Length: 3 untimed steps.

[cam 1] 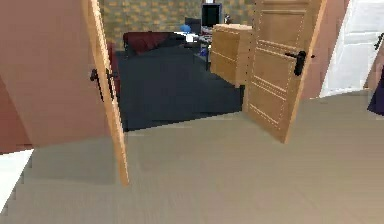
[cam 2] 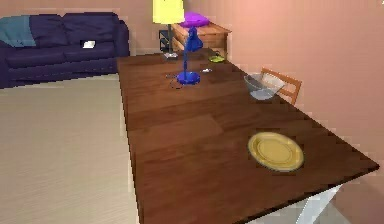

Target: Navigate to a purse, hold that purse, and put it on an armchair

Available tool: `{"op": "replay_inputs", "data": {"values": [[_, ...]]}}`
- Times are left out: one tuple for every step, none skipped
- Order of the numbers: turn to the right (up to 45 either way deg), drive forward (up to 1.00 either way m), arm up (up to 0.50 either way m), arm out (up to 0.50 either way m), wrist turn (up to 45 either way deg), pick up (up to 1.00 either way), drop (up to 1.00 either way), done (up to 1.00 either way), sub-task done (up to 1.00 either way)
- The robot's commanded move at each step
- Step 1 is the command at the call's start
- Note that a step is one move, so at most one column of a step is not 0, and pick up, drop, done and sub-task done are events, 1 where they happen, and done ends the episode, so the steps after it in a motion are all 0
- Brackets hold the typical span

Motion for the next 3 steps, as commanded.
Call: {"op": "replay_inputs", "data": {"values": [[-3.0,0.00,0.00,0.00,0.0,0.00,0.00,0.00,0.00],[0.0,1.00,0.00,0.00,0.0,0.00,0.00,0.00,0.00],[-3.0,0.00,0.00,0.00,0.0,0.00,0.00,0.00,0.00]]}}
